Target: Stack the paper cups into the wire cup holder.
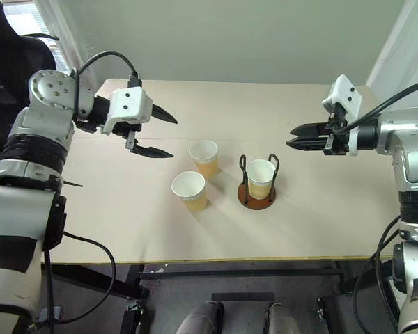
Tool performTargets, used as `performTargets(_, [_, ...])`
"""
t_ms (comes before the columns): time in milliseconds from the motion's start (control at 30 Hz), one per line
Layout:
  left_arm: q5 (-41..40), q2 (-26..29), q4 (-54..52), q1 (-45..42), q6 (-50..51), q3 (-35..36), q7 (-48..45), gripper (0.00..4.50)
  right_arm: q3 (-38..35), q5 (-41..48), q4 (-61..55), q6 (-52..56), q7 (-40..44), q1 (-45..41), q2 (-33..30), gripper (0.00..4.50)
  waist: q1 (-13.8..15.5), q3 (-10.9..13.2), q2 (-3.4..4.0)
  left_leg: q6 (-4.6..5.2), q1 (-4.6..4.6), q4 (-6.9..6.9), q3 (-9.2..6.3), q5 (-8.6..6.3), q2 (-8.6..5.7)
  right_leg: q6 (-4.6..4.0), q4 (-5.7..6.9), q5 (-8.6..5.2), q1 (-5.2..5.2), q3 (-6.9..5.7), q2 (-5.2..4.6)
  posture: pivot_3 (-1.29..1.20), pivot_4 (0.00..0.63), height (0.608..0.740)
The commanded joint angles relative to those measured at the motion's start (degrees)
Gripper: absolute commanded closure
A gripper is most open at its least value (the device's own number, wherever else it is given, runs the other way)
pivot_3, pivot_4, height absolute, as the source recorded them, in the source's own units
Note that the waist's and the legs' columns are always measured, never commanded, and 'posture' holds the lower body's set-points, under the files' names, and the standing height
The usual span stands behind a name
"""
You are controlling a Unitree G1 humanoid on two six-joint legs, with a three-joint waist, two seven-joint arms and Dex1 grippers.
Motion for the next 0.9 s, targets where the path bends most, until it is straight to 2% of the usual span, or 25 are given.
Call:
performTargets(33, [1.20, -0.93, 1.62, -4.00, -2.19, 0.98, 1.53, 0.00, -1.27, 1.95, -2.39, 2.13, -0.47, 0.24, -1.74, 3.04, -0.01, 0.01, -0.02, 0.02, -0.04, 0.04, 0.04, -0.02, -0.03, 0.02, 0.00, 0.01, -0.03, -0.03, 0.04, 0.00, 0.150, 0.740])
performTargets(100, [1.60, -1.45, 2.46, -4.59, -2.48, 1.27, 1.39, 0.00, -1.12, 1.45, -2.21, 1.71, -1.37, 0.23, -1.93, 2.67, -0.09, 0.02, 0.00, 0.06, -0.17, 0.17, 0.06, -0.06, -0.02, 0.11, 0.00, 0.06, -0.12, 0.02, 0.03, 0.00, 0.150, 0.740])
performTargets(200, [3.07, -2.03, 3.61, -4.69, -3.62, 0.54, 1.55, 0.00, -0.29, 0.11, -2.88, -0.69, -1.96, 0.97, -2.54, 1.74, -0.15, 0.02, 0.02, 0.14, -0.25, 0.29, 0.18, -0.13, -0.03, 0.20, 0.02, 0.11, -0.21, 0.05, 0.04, 0.00, 0.150, 0.740])
performTargets(567, [14.36, -3.35, 6.24, -6.30, -10.39, -6.74, 4.72, 0.00, 1.32, -0.07, -1.80, -1.47, -1.28, 0.79, -4.01, 1.74, -0.25, 0.02, 0.00, 0.49, -0.26, 0.71, 0.81, -0.34, -0.05, 0.42, 0.01, 0.23, -0.22, 0.35, -0.02, 0.00, 0.150, 0.740])
performTargets(900, [21.94, -5.80, 8.38, -7.23, -14.35, -11.14, 15.02, 0.00, 2.14, -0.23, -1.61, -1.74, -0.44, 0.18, -4.93, 1.74, -0.24, 0.02, -0.01, 0.74, -0.26, 0.87, 1.15, -0.54, -0.06, 0.62, 0.00, 0.28, -0.29, 0.71, -0.04, 0.00, 0.150, 0.740])
